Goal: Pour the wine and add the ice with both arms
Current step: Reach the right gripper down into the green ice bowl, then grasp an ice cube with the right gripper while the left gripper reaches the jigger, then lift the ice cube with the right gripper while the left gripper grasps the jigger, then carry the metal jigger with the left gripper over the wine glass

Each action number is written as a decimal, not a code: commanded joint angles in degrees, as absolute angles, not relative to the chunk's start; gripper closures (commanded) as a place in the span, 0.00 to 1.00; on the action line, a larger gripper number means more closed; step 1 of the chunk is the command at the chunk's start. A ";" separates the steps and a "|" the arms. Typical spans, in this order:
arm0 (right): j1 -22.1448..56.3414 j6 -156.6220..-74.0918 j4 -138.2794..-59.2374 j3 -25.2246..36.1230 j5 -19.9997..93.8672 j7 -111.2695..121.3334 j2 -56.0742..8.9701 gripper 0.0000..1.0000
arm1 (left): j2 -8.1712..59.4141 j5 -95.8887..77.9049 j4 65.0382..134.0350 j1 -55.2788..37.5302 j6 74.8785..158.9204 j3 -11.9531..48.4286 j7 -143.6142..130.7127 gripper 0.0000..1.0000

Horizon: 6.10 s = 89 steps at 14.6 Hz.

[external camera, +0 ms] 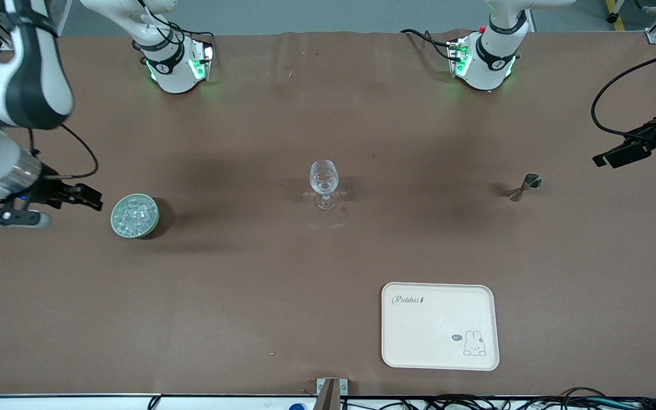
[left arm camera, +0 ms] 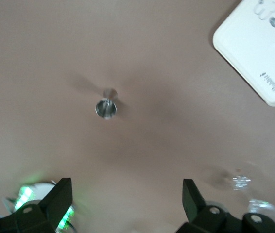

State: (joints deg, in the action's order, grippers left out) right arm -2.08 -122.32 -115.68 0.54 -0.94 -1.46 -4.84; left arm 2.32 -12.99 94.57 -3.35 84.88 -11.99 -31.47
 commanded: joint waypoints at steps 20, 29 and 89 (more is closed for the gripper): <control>-3.16 -155.21 -135.88 0.44 -2.99 -0.09 -14.67 0.29 | 30.22 -55.89 115.22 -3.25 84.37 -41.40 -20.05 0.00; -3.16 -156.09 -135.62 0.53 -2.99 0.00 -15.82 0.67 | 38.32 -67.93 122.25 -4.31 85.69 -41.13 -6.42 0.00; -0.53 -84.55 -87.10 3.87 1.49 -4.31 1.58 0.98 | 3.07 -65.65 129.20 -0.79 134.09 25.99 -64.85 1.00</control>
State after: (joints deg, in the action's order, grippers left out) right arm -0.38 -84.80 -86.58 3.84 0.87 -4.59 0.57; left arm 3.54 -64.22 128.55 -1.53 129.74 21.34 -62.57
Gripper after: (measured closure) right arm 0.771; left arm 0.797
